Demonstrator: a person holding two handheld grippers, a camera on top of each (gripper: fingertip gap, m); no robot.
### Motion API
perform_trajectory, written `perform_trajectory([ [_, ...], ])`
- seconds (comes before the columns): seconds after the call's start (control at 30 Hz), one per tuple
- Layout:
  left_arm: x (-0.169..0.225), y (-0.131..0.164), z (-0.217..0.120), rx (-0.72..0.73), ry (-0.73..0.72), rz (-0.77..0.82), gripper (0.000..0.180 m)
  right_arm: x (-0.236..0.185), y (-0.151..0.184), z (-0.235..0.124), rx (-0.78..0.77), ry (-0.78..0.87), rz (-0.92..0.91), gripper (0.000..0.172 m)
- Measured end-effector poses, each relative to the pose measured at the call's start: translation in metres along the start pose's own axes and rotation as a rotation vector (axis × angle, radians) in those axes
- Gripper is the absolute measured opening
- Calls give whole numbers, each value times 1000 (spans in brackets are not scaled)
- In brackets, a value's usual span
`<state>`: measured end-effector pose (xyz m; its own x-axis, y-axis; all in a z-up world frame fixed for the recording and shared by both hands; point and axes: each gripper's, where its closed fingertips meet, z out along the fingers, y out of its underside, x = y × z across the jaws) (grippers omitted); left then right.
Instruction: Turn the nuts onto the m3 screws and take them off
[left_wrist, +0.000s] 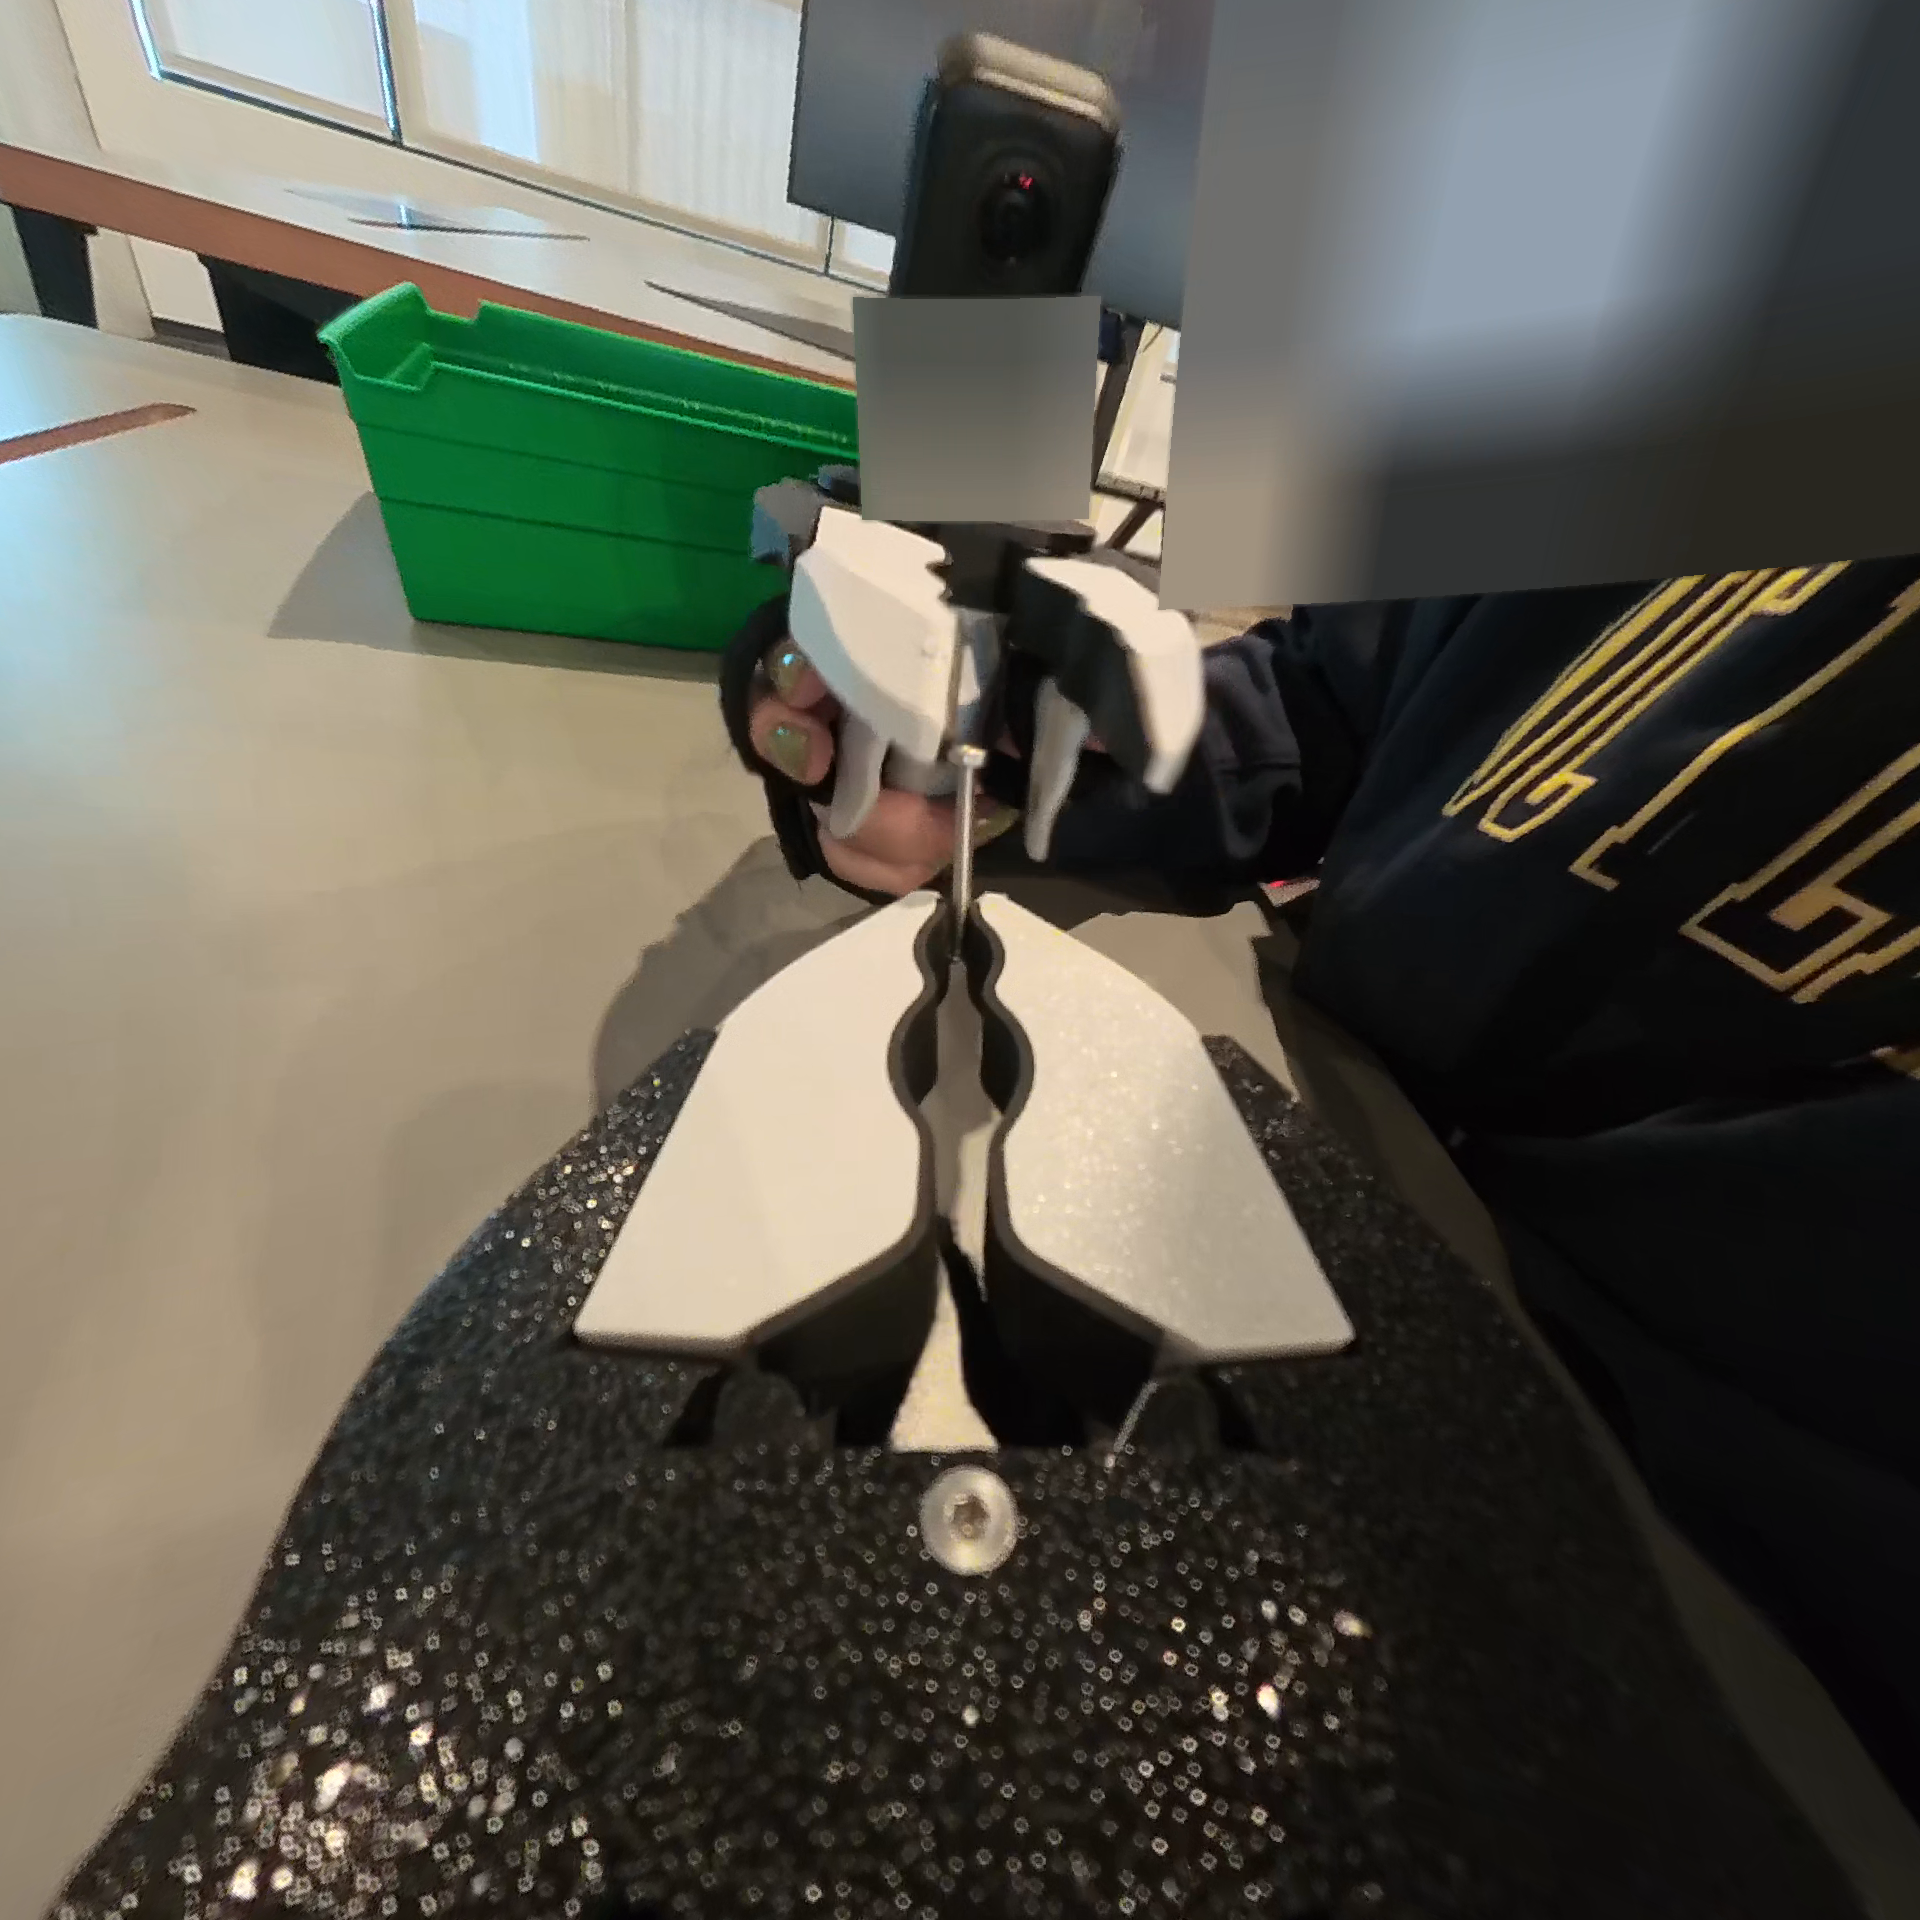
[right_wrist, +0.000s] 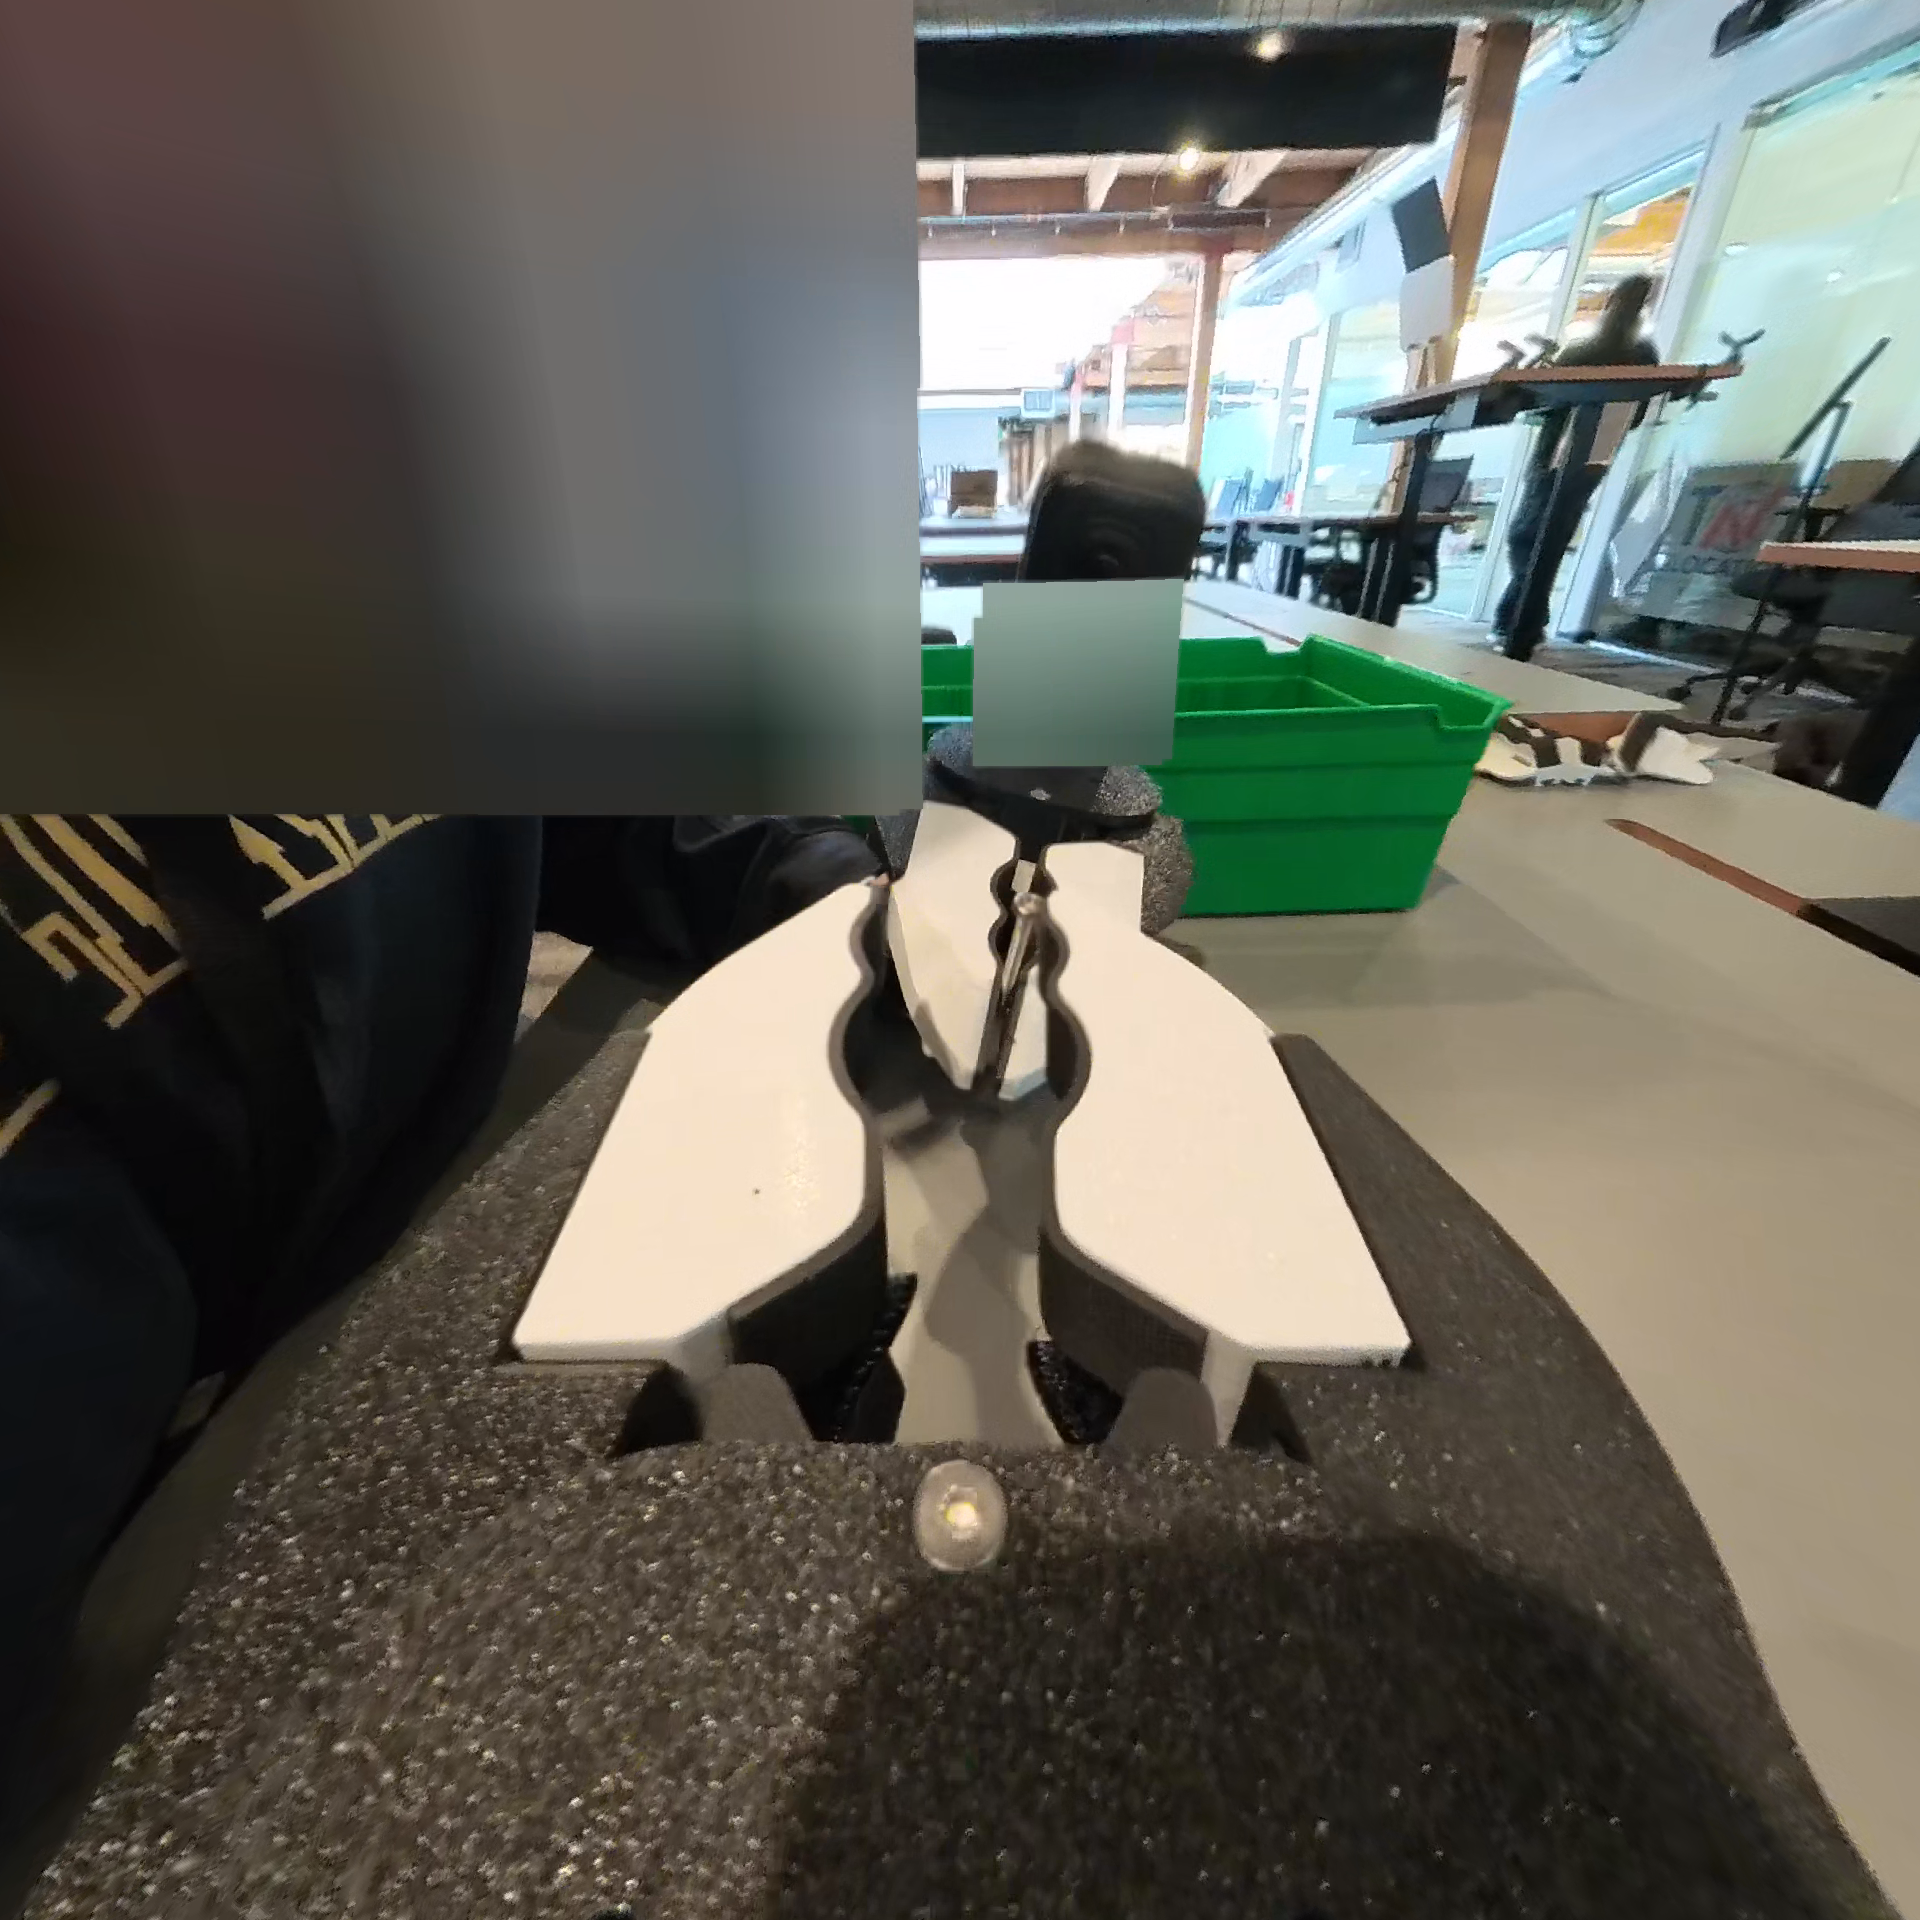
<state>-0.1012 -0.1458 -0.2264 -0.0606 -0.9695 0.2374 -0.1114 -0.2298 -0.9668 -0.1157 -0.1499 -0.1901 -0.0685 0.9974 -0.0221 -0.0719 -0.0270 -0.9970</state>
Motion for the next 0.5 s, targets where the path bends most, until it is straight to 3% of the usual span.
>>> perform_trajectory([
  [0.23, 7, 5, 4, -37, 34, -4, 2, 2, 5, -1, -71, 26, -56, 23],
  [0.5, 37, 17, 12, -134, 280, -90, 2, -28, 6, -3, -110, -179, -26, 17],
])
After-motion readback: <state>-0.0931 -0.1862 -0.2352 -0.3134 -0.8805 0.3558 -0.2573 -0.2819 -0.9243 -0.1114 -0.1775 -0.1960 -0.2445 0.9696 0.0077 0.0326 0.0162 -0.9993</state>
